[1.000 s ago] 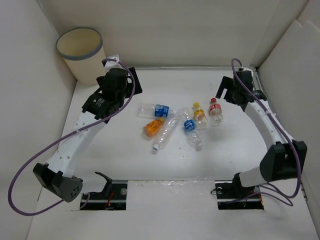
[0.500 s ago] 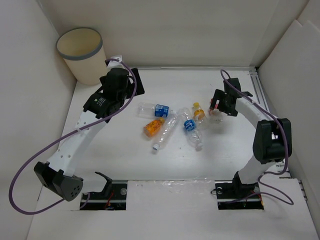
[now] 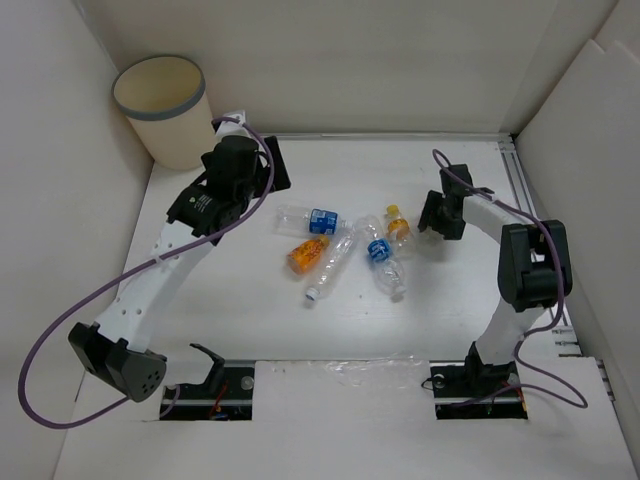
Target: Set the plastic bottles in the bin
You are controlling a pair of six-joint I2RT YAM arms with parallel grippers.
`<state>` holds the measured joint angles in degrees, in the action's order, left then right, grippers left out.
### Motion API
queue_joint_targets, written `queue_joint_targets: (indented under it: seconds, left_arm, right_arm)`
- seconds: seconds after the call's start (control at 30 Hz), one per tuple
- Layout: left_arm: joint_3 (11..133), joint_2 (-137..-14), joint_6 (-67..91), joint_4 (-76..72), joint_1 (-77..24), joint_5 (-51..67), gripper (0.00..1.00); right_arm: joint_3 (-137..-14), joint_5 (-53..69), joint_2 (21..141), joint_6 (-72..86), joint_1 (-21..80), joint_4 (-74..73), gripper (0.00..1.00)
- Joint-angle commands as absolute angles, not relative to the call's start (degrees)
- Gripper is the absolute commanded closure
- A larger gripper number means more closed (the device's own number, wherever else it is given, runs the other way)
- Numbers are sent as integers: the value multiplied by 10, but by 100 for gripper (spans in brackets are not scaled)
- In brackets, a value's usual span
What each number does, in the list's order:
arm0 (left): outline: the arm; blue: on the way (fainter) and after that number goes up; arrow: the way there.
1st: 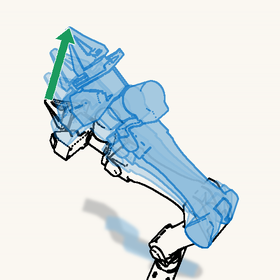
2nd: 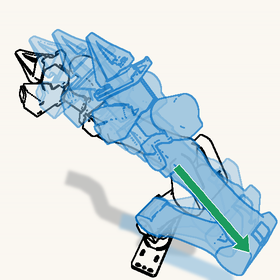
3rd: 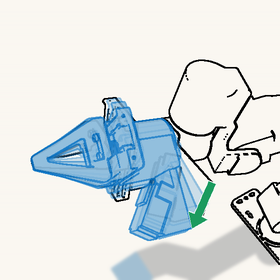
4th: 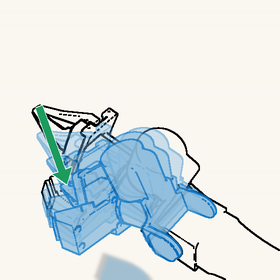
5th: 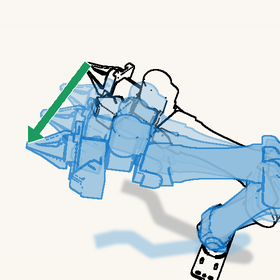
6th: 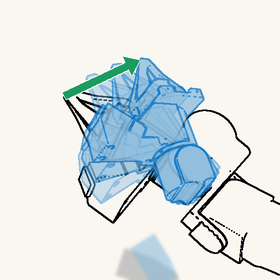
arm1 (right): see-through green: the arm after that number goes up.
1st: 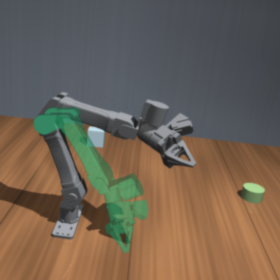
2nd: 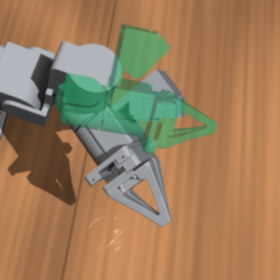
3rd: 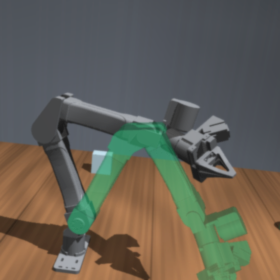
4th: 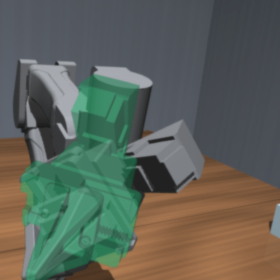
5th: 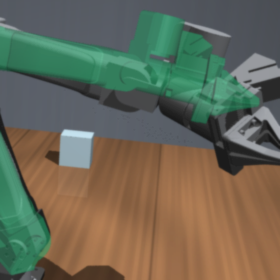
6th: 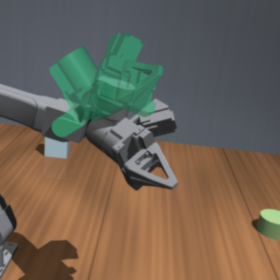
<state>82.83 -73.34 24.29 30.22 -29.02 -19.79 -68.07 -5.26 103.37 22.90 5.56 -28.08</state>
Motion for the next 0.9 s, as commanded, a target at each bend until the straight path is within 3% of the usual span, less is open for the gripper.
queue_joint_targets:
  seconds: [0.0,0.1,0.13,0.27,0.3,0.43,0.5,0.53,0.63,0.87]
  left_arm:
    - [837,-739,242,300,-288,-195,0]
    - [842,-747,247,300,-288,-189,0]
    - [847,-754,247,300,-288,-181,0]
    - [878,-787,264,279,-288,-124,0]
    - [883,-796,270,271,-288,-107,0]
    - [889,-824,270,182,-288,22,0]
    - [882,-838,270,100,-288,123,0]
    - [882,-838,270,71,-288,160,0]
    - [888,-866,264,-18,-306,274,0]
    - [895,-903,269,-95,-319,335,0]
  right_arm:
    - [-679,-39,1034,234,47,-253,41]
    - [-673,-39,1016,234,41,-248,61]
    - [-668,-39,1009,234,41,-248,85]
    - [-668,-51,954,240,41,-248,93]
    - [-668,-37,939,247,36,-248,100]
    - [-653,81,847,229,36,-206,100]
    - [-642,202,797,220,36,-165,100]
    - [-642,331,787,214,41,-146,100]
    - [-621,507,766,242,64,-56,100]
    - [-635,547,740,271,146,24,100]
